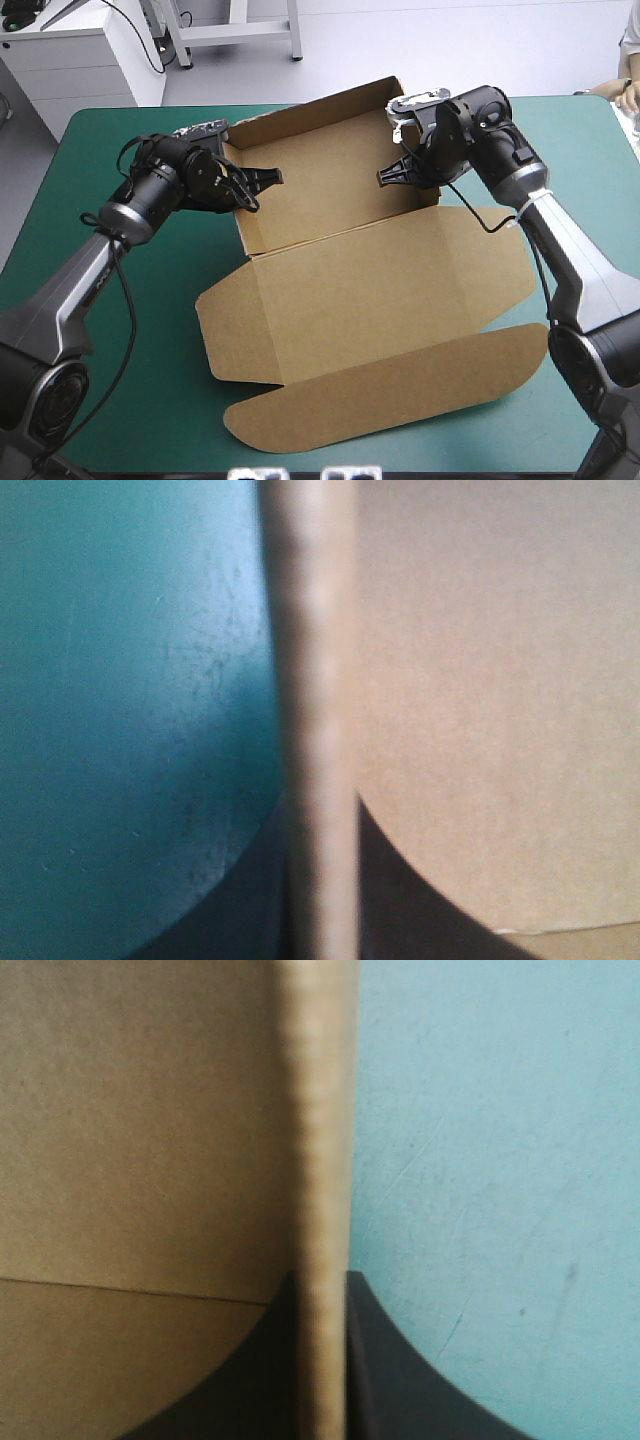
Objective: Fold the box
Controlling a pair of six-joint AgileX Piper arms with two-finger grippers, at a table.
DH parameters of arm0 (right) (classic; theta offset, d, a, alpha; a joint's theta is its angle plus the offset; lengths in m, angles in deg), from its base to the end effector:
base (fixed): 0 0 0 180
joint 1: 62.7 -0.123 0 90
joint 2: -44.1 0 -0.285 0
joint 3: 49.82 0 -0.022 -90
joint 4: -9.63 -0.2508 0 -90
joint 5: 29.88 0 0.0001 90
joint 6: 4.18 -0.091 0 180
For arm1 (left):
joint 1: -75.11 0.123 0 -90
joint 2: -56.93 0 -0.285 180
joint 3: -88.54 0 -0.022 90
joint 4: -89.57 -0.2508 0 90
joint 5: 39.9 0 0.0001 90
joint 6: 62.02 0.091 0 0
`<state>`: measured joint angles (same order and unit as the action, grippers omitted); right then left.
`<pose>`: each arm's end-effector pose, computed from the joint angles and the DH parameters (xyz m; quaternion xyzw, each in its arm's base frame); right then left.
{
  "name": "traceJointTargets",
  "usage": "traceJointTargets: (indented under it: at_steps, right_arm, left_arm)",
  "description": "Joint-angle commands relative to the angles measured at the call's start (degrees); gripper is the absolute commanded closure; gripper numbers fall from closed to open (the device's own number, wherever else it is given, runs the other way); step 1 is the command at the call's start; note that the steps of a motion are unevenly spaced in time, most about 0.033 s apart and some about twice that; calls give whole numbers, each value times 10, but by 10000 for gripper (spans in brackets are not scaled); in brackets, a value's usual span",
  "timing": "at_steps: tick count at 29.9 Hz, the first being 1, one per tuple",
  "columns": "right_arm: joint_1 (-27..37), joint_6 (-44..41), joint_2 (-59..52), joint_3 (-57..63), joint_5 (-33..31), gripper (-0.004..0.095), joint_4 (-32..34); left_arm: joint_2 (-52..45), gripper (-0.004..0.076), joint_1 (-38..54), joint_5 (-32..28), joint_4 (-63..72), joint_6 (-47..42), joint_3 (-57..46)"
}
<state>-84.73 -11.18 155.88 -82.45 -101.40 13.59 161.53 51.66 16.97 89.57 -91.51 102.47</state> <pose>0.3660 0.1416 0.3773 -0.1287 0.9582 0.0300 0.2536 0.3409 -0.1479 0.3410 -0.0506 0.9588 -0.1246 0.2502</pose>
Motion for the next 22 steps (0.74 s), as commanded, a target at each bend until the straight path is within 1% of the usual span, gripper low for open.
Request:
traceJointTargets:
  at_steps: [1,6,14,22]
  right_arm:
    - [35,-3,-14,2,-2,922,-36]
    - [54,3,4,49,-2,922,-40]
    - [54,7,19,92,13,922,-44]
    - [67,-8,30,92,9,922,-46]
  left_arm:
    - [12,732,-3,52,0,44,72]
    - [63,732,-3,94,0,61,118]
    - [128,732,-3,143,5,69,121]
    - [144,732,-3,142,5,69,121]
